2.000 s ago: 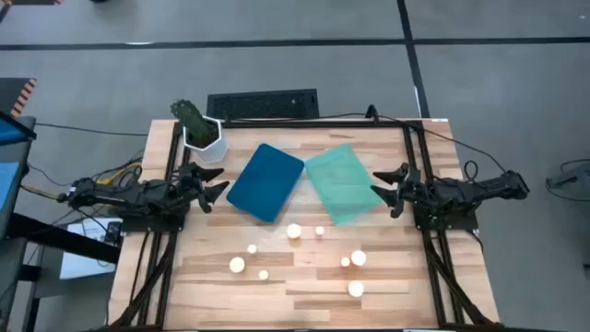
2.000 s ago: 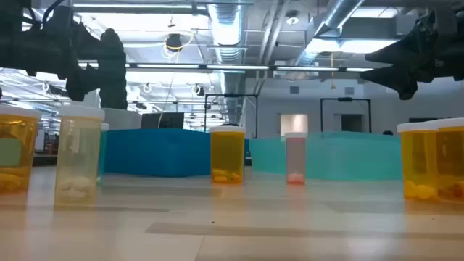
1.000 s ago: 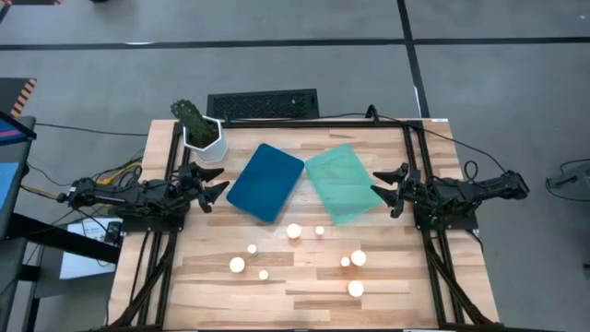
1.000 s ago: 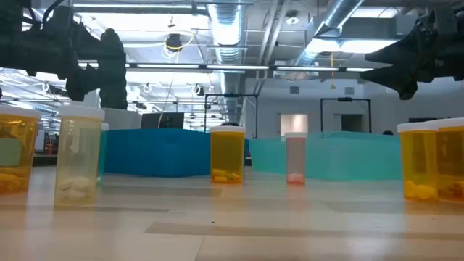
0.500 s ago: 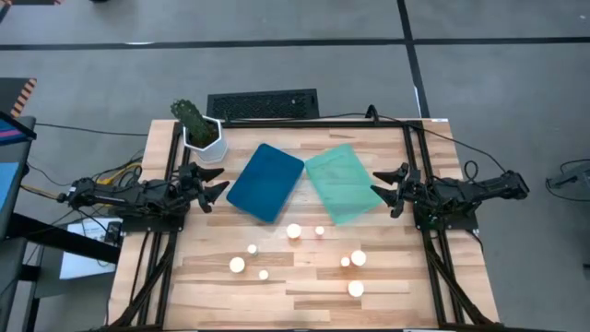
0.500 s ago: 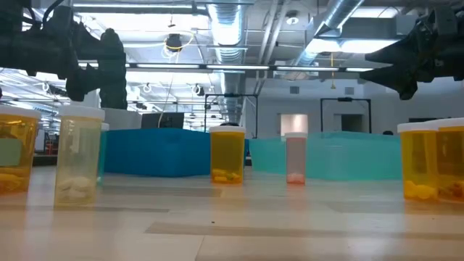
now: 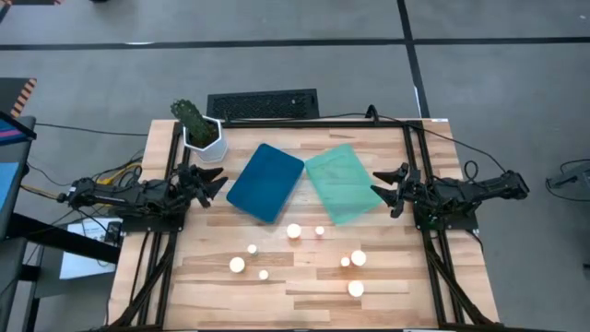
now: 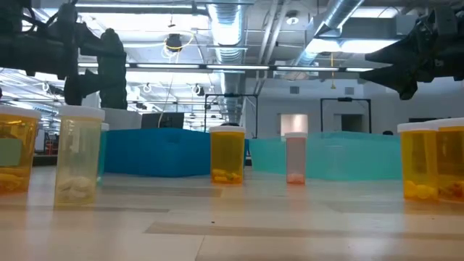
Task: Pick and place medicine bottles into bin by pill shape (circle, oval)
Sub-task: Put the orange pill bottle into the blue bin
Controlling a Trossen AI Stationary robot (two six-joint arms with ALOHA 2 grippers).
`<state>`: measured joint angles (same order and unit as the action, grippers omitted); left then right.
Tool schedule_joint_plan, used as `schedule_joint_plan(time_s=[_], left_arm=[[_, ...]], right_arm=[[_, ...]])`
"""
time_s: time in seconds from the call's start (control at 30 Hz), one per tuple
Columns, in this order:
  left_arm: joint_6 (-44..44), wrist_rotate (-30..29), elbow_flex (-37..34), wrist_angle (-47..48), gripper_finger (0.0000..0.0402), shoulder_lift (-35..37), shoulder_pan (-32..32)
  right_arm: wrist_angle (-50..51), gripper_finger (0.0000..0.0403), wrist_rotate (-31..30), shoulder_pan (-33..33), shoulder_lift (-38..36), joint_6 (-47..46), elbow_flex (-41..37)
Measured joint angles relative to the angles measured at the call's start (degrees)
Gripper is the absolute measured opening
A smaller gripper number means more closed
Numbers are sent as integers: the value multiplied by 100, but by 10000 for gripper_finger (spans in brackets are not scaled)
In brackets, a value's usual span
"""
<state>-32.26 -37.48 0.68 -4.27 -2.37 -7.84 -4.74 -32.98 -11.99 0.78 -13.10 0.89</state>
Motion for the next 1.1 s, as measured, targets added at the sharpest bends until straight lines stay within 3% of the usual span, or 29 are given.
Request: schedule_joint_plan(time_s=[0.4, 0.6, 0.77, 1.1], left_arm=[[-1144, -797, 0, 6, 297, 13, 2], [-1121, -919, 0, 26, 297, 15, 1], [-1153, -1097, -1, 52, 297, 15, 2], [-1386, -1121, -1, 49, 297, 15, 0]], right_arm=[[-21, 260, -2, 22, 0, 0, 0], [-14, 260, -2, 20, 0, -115, 0], [-8, 260, -1, 7, 0, -727, 0], [-128, 260, 0, 15, -9, -2922, -2]])
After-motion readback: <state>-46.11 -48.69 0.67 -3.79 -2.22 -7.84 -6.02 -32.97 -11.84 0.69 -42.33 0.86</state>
